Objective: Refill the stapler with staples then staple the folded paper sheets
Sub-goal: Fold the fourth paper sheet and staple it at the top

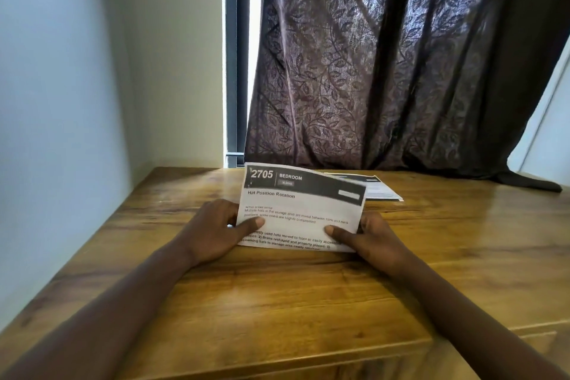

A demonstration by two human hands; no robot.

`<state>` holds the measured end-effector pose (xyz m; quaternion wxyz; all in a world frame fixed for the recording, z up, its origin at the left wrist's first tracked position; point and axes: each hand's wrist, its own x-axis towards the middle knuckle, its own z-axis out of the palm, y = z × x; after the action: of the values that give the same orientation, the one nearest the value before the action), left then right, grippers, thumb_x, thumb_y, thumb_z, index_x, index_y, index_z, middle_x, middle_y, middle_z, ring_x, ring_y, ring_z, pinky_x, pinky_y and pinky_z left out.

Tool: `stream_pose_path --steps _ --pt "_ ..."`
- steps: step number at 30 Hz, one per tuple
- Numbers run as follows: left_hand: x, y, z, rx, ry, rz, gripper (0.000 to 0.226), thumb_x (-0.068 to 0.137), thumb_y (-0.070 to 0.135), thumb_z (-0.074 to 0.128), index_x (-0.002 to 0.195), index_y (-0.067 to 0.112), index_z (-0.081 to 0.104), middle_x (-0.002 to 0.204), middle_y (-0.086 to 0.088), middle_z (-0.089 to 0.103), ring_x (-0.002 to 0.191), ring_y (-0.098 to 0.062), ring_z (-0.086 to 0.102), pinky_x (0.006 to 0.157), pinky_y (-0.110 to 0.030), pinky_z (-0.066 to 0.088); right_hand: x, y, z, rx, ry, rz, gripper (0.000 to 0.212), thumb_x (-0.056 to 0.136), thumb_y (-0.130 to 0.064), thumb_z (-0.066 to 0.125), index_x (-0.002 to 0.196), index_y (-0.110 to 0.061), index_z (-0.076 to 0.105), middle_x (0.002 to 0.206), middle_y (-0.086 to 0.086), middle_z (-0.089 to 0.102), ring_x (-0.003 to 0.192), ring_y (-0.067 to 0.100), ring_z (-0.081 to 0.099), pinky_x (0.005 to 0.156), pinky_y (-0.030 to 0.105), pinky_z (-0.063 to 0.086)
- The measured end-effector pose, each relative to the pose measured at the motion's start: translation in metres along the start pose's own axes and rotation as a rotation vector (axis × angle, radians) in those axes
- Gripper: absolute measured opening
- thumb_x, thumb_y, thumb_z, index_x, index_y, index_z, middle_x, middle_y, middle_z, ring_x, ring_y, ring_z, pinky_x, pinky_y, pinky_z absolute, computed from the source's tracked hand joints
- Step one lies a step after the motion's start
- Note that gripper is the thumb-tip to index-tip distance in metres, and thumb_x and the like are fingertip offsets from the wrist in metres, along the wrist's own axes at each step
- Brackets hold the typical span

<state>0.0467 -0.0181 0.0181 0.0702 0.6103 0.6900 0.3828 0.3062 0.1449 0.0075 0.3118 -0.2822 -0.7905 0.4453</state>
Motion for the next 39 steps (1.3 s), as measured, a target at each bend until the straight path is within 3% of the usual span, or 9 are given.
stream_pose_path --steps 4,10,15,19,23,27,30,34,39 --pt "0.002 -0.003 0.004 0.028 0.059 -0.009 0.024 0.094 0.033 0.071 0.117 0.037 0.074 0.113 0.021 0.075 0.093 0.006 0.072 0.085 -0.027 0.061 0.006 0.003 0.007 0.052 0.059 0.009 0.029 0.093 -0.028 0.070 0.117 -0.013 0.072 0.109 -0.003 0.078 0.100 0.014 0.074 0.095 0.045 0.057" --pt "0.001 -0.002 0.011 0.095 0.120 -0.047 0.054 0.085 0.037 0.080 0.134 0.033 0.057 0.122 0.015 0.073 0.105 -0.008 0.072 0.090 -0.034 0.060 0.009 0.008 0.011 -0.100 0.169 -0.023 0.025 0.091 -0.030 0.073 0.115 -0.022 0.072 0.106 -0.009 0.077 0.091 0.003 0.073 0.082 0.030 0.060" --pt "-0.001 0.003 0.008 0.342 0.179 -0.098 0.082 0.085 0.051 0.075 0.151 0.032 0.032 0.089 0.014 0.078 0.092 -0.012 0.072 0.102 -0.044 0.049 0.007 0.010 0.016 -0.419 0.221 -0.078 0.032 0.091 -0.037 0.070 0.122 -0.032 0.062 0.104 -0.022 0.070 0.092 0.001 0.067 0.079 0.031 0.056" --pt "-0.001 0.005 0.007 0.423 0.155 -0.120 0.077 0.084 0.048 0.075 0.149 0.035 0.034 0.083 0.014 0.075 0.097 -0.013 0.070 0.105 -0.042 0.042 0.008 0.010 0.020 -0.630 0.201 -0.057 0.057 0.091 -0.048 0.064 0.143 -0.037 0.042 0.126 -0.011 0.068 0.107 0.016 0.064 0.086 0.041 0.054" --pt "0.000 0.002 0.009 0.502 0.115 -0.080 0.056 0.089 0.049 0.069 0.139 0.040 0.046 0.081 0.015 0.068 0.101 -0.014 0.065 0.104 -0.042 0.040 0.003 0.006 0.022 -0.822 0.159 -0.023 0.071 0.094 -0.052 0.056 0.154 -0.044 0.019 0.129 0.003 0.066 0.112 0.028 0.061 0.087 0.040 0.050" --pt "-0.001 0.003 0.008 0.590 0.051 -0.075 0.036 0.096 0.051 0.059 0.131 0.042 0.061 0.082 0.019 0.056 0.104 -0.011 0.056 0.104 -0.040 0.034 0.004 0.005 0.023 -0.868 0.152 -0.030 0.042 0.096 -0.055 0.053 0.136 -0.043 0.053 0.133 -0.007 0.063 0.121 0.016 0.053 0.091 0.034 0.047" --pt "-0.001 0.005 0.008 0.649 0.024 -0.075 0.035 0.098 0.052 0.054 0.132 0.046 0.061 0.114 0.013 0.066 0.121 -0.014 0.054 0.107 -0.042 0.033 0.004 0.006 0.022 -0.877 0.170 -0.043 0.035 0.093 -0.056 0.057 0.121 -0.039 0.068 0.128 -0.008 0.053 0.124 0.013 0.041 0.096 0.034 0.042" --pt "0.001 0.004 0.010 0.733 -0.018 -0.046 0.037 0.100 0.052 0.050 0.136 0.049 0.057 0.144 0.013 0.047 0.137 -0.015 0.038 0.110 -0.045 0.030 0.004 0.001 0.025 -1.016 0.204 -0.193 0.038 0.092 -0.050 0.059 0.129 -0.040 0.063 0.153 -0.009 0.034 0.147 0.016 0.021 0.115 0.042 0.023" --pt "0.004 -0.001 0.011 0.721 -0.044 0.014 0.036 0.101 0.047 0.048 0.134 0.046 0.059 0.148 0.020 0.046 0.140 -0.011 0.036 0.107 -0.043 0.027 0.029 -0.008 0.027 -0.891 -0.111 -0.359 0.051 0.097 -0.041 0.060 0.146 -0.033 0.048 0.159 -0.009 0.035 0.152 0.011 0.021 0.123 0.040 0.021"
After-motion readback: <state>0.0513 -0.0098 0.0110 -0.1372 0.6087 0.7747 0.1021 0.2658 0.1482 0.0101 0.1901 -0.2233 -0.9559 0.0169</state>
